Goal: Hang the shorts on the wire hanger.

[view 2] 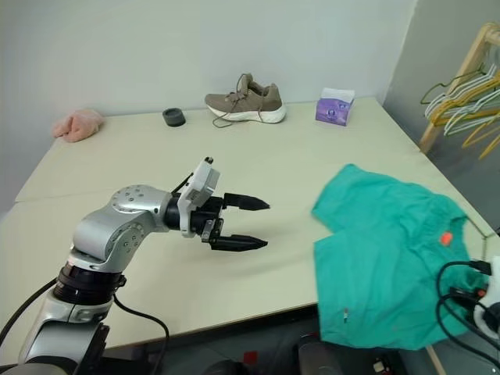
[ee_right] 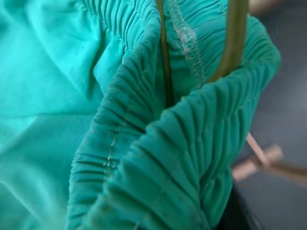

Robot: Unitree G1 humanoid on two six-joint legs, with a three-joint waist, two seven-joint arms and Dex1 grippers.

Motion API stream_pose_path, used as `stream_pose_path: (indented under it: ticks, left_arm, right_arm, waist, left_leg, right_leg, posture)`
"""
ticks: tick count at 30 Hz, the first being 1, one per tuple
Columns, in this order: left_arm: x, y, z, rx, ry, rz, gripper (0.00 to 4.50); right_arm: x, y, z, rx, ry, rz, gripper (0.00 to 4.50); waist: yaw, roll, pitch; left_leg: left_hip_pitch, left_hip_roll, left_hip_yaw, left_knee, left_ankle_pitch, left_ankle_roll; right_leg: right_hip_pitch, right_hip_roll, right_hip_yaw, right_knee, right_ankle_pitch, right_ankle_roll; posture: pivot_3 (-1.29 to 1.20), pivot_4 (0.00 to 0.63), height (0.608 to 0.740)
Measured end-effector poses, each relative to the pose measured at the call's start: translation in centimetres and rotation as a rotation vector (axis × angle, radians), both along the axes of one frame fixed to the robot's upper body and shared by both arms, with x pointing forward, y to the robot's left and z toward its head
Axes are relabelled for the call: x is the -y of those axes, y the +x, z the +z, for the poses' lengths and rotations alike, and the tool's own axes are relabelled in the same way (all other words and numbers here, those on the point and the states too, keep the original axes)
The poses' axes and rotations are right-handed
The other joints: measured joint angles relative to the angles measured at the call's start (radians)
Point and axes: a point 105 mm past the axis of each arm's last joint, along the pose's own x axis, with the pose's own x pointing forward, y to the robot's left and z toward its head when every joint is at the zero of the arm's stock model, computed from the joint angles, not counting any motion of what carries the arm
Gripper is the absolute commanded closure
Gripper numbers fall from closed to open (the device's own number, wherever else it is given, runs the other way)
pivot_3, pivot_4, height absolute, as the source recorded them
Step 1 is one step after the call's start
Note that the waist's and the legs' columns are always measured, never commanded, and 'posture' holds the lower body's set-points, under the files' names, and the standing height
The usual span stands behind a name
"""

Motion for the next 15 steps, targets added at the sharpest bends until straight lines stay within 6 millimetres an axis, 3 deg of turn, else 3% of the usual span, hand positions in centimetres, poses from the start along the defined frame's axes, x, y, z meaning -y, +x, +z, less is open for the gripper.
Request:
stream_pose_path:
  ticks: [4, 7, 15]
  left_arm:
    - [2.1, 0.3, 0.7, 0.037, -0.025, -0.027, 0.03]
    - [3.1, 0.3, 0.8, 0.066, -0.024, -0.041, 0.03]
    - [4.2, 1.0, 0.2, 0.112, -0.024, -0.028, 0.03]
  right_arm:
    - [4.5, -0.4, 2.3, 0.042, -0.082, -0.202, 4.5]
    - [7.7, 0.0, 5.4, 0.106, -0.202, -0.303, 4.5]
    - [12.0, 1.6, 12.0, 0.27, -0.398, -0.403, 4.5]
  waist:
    - [-0.028, 0.006, 0.005]
    - [-0.052, 0.011, 0.008]
    - [-0.11, 0.011, 0.008]
  left_leg:
    - [0.0, -0.006, -0.001, -0.001, 0.0, 0.0]
    - [0.001, -0.01, -0.001, -0.004, 0.0, 0.0]
    - [0.004, -0.01, 0.0, -0.014, 0.0, 0.0]
  right_leg:
    - [0.0, 0.0, 0.001, 0.0, -0.001, 0.001]
    - [0.0, -0.001, 0.003, 0.0, -0.002, 0.003]
    - [0.001, 0.0, 0.004, -0.003, -0.004, 0.005]
  posture:
    - [-0.41, 0.152, 0.74]
    - [-0.42, 0.149, 0.74]
    - [-0.43, 0.131, 0.74]
